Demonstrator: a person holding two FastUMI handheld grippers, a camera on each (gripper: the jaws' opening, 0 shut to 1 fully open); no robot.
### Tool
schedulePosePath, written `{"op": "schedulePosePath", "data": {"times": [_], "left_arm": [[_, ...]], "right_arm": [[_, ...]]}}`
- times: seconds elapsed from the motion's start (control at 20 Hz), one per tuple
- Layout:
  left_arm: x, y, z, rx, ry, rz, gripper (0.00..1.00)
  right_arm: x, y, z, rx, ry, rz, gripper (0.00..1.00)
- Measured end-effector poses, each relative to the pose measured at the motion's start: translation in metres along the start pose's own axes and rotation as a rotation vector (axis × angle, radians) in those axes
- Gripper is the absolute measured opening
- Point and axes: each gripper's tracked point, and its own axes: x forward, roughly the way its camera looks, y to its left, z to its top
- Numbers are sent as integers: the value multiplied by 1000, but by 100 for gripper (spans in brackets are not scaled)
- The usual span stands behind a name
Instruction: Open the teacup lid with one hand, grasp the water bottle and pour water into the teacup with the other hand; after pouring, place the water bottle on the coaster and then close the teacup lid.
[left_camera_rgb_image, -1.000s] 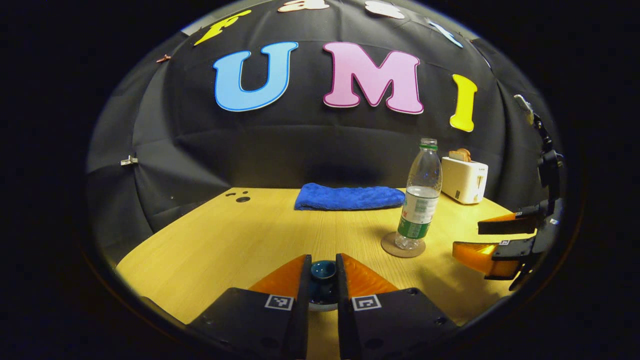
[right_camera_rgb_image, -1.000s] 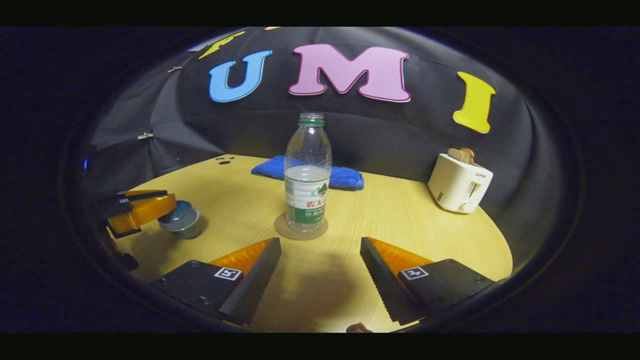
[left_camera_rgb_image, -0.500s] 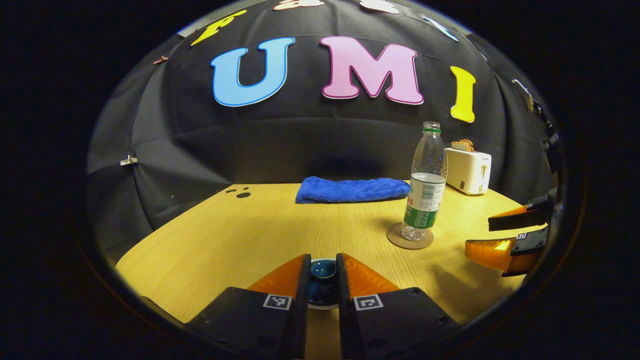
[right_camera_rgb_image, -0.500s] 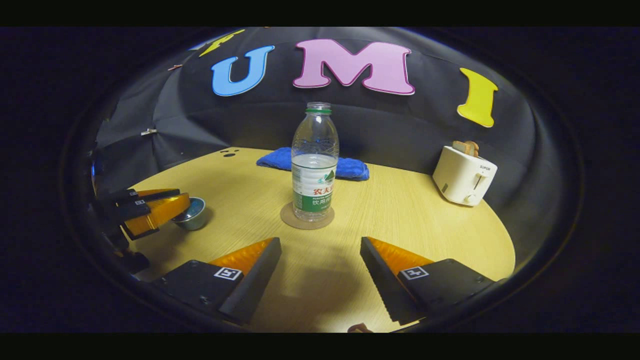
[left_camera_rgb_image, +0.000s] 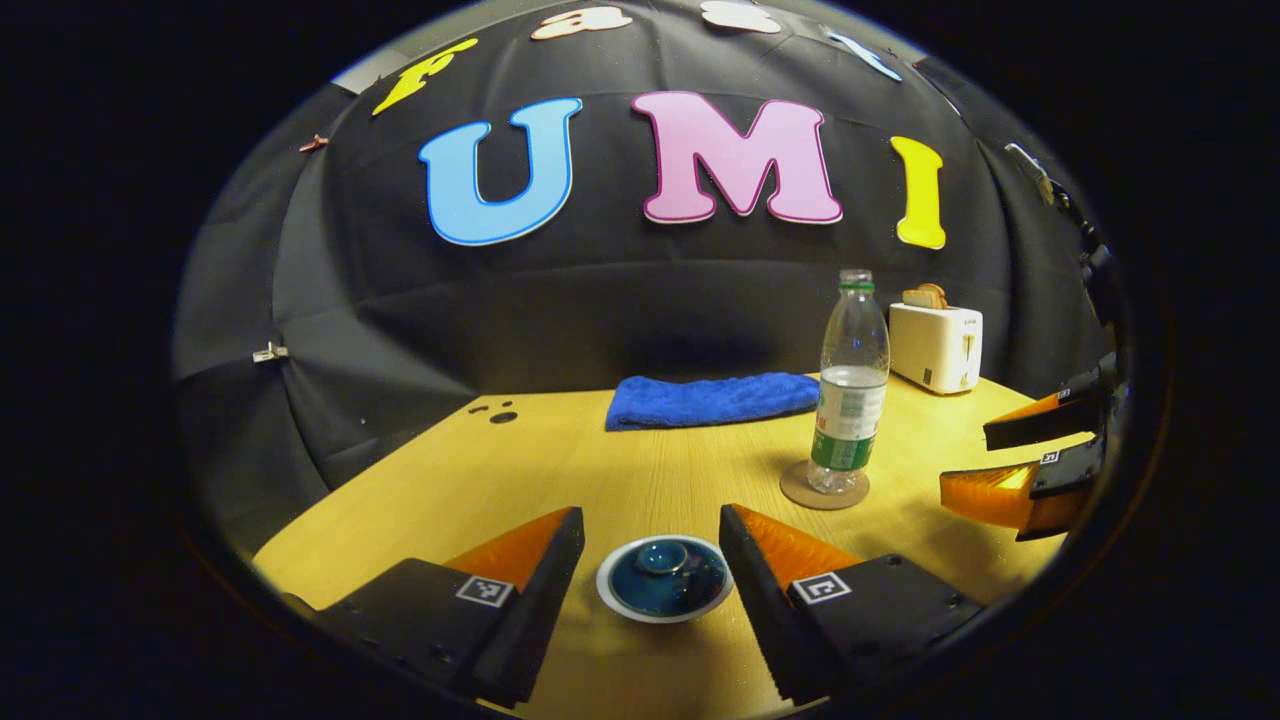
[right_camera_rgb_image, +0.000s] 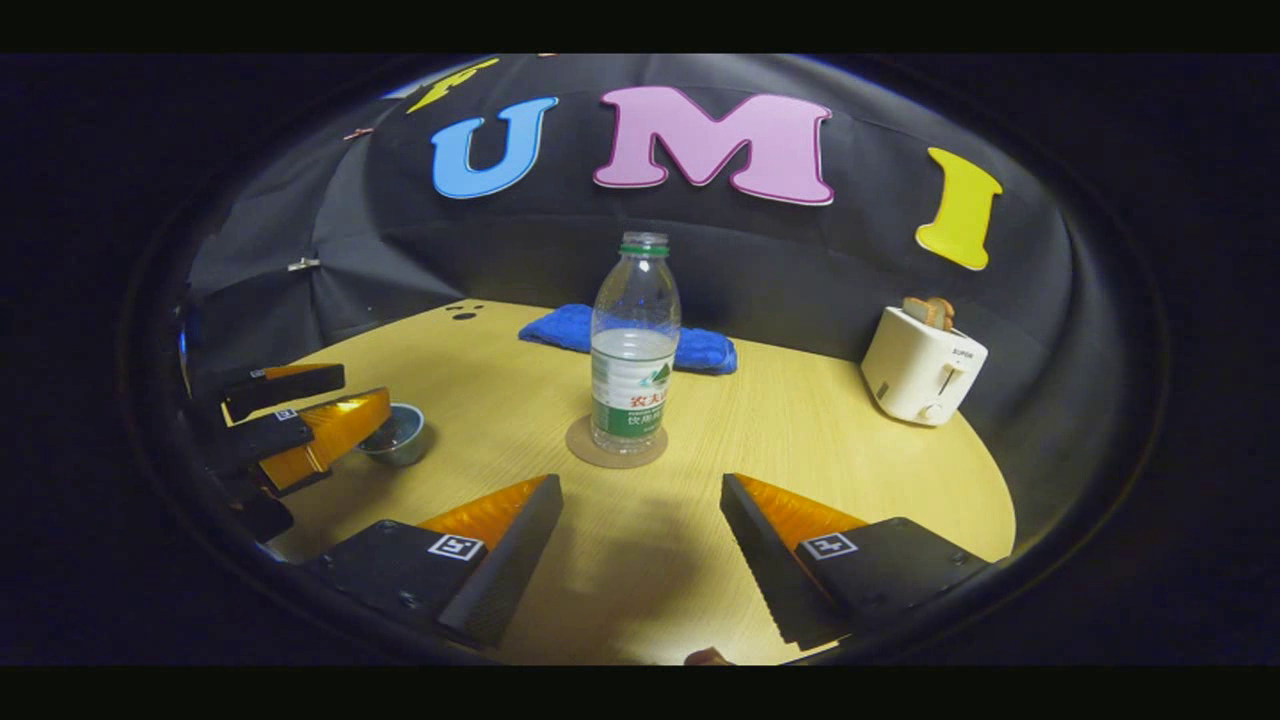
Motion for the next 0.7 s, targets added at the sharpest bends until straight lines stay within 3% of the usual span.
{"op": "schedulePosePath", "data": {"times": [0.2,0.4,0.55,0.7], "left_arm": [[-34,8,66,-19,-83,15,98],[-68,9,133,-46,-159,20,97],[-94,1,173,-104,-180,-37,97],[-119,5,212,-93,-229,-72,97]], "right_arm": [[-27,-8,47,9,-77,-4,99],[-66,-19,98,-3,-162,-38,98],[-105,-26,131,32,-221,-91,98],[-143,-29,154,68,-263,-144,98]]}}
